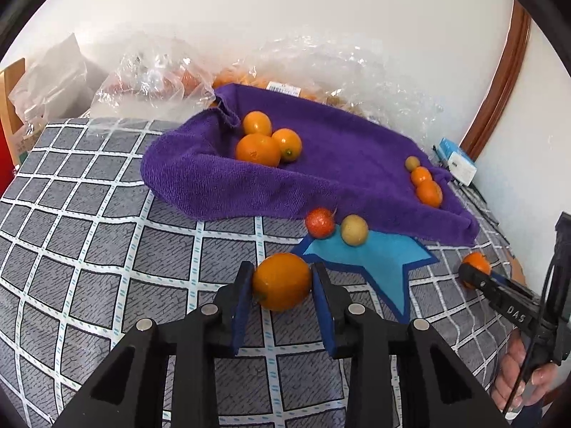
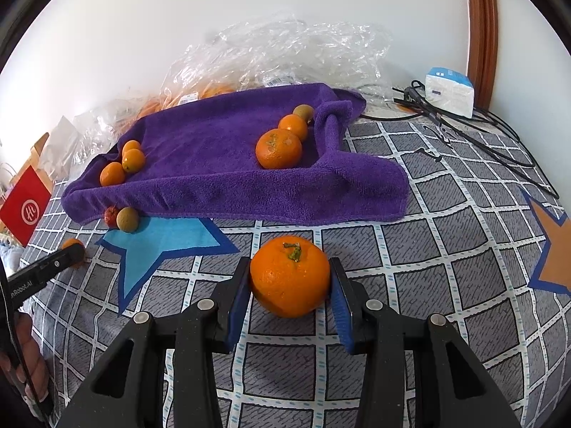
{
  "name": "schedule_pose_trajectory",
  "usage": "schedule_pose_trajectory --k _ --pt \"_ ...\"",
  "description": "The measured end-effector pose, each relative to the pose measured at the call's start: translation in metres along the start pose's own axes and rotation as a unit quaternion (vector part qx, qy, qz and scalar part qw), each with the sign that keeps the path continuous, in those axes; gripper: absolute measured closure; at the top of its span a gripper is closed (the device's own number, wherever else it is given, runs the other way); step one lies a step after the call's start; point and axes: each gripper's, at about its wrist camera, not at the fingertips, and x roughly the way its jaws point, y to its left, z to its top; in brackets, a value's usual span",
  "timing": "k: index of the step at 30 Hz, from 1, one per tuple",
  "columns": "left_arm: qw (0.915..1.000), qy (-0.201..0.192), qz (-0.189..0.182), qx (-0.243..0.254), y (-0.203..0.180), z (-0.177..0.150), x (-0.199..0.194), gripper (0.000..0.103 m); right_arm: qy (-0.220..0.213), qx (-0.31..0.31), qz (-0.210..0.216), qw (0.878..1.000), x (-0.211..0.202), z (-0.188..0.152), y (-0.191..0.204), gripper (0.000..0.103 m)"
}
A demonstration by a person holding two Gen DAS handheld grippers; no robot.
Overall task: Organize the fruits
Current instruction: 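Lift and carry both oranges over the purple towel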
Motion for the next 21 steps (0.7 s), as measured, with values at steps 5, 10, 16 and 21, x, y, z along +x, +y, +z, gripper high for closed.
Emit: schedule_pose_trajectory --k 5,10,16,21 --pt "0.9995 -0.028 -0.003 -0.011 0.002 0.000 -0.009 0.072 -0.004 0.001 0.002 1.000 -0.002 0.000 -0.001 0.061" --pt "0.9985 -0.054 -0.003 -0.002 -0.001 -0.001 -0.018 0.072 -0.015 -0.004 -0.001 1.000 -0.007 -0.002 0.001 0.061" --pt "0.9982 -0.059 -0.007 -0.011 0.001 0.001 -0.019 0.072 -0.023 -0.003 0.007 1.000 -0.010 -0.002 0.000 0.061" --pt "0.9976 -0.066 -0.008 -0.017 0.004 0.001 -0.021 0.072 -0.033 -0.007 0.013 0.999 -0.013 -0.003 0.002 0.061"
